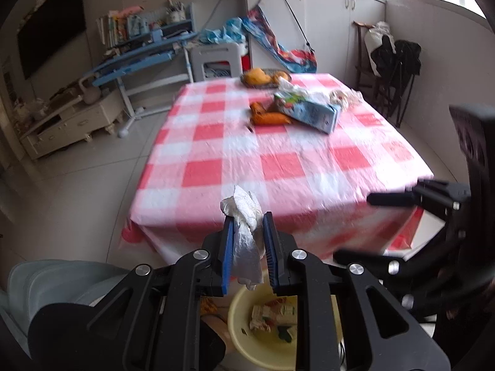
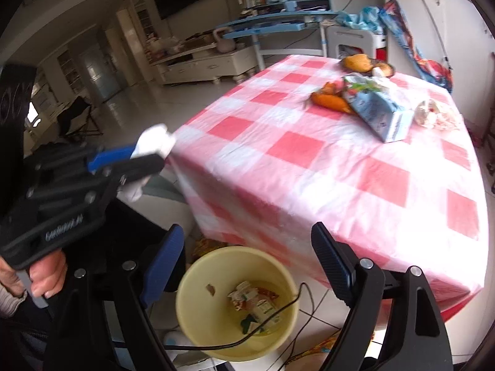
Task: Collect trash
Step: 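Open the right tool to drop the bottle while the left tool drops the tissue into the bucket, then bring both open tools back over the table toward the blue milk carton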
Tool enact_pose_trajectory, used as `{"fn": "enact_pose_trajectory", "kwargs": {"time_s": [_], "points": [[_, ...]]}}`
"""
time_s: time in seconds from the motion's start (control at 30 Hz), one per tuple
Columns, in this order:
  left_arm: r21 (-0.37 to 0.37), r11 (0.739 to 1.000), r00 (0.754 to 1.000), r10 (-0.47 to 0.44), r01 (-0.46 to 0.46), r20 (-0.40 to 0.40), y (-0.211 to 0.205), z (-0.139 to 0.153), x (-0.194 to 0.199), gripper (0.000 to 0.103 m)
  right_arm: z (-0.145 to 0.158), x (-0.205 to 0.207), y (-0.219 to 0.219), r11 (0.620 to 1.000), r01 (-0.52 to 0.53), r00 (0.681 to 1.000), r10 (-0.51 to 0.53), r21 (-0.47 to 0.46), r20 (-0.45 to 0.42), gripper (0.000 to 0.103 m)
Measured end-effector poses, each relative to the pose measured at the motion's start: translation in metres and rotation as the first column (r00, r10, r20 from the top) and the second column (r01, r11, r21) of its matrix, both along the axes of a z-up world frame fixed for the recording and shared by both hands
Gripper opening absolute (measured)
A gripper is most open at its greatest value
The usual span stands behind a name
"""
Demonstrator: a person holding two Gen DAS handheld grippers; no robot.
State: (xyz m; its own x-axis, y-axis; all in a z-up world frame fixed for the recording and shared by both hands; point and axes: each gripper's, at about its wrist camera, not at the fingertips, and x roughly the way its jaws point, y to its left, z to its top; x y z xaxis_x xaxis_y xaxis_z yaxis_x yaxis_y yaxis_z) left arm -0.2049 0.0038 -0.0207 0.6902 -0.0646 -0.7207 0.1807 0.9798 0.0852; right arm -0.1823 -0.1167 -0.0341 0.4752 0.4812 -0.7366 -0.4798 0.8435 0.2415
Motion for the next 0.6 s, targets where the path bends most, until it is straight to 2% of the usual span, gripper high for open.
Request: {"fn": "enact_pose_trajectory", "kwargs": {"time_s": [0.2,0.27,0.3,0.33,0.47,0.6], "points": [[0.003,0.998,0.993,-0.06,0.06,-0.102,-0.009,-0.018,-0.005,0.021,0.005,-0.002,-0.007,0.999,0.034,0.999,-0.033,-0.025,0.035,0.081],[-0.002,0.998,0.988,-0.07,0.07,-0.134,-0.011,-0.023,-0.006,0.031,0.006,-0.004,-0.009,0.998,0.041,0.998,-0.039,-0.039,0.049,0.083],[-0.013,0.997,0.986,-0.073,0.072,-0.153,-0.01,-0.025,-0.006,0.043,0.007,-0.004,-0.009,0.998,0.044,0.998,-0.041,-0.043,0.054,0.083],[-0.023,0.997,0.984,-0.073,0.07,-0.163,-0.009,-0.026,-0.006,0.05,0.008,-0.004,-0.01,0.998,0.047,0.997,-0.045,-0.046,0.058,0.083],[-0.073,0.997,0.981,-0.046,0.033,-0.19,0.0,-0.028,-0.003,0.056,0.01,-0.005,-0.013,0.997,0.058,0.996,-0.054,-0.048,0.072,0.083],[-0.085,0.996,0.981,-0.019,0.002,-0.194,0.005,-0.028,0.0,0.059,0.012,-0.004,-0.016,0.997,0.067,0.994,-0.063,-0.05,0.084,0.083]]}}
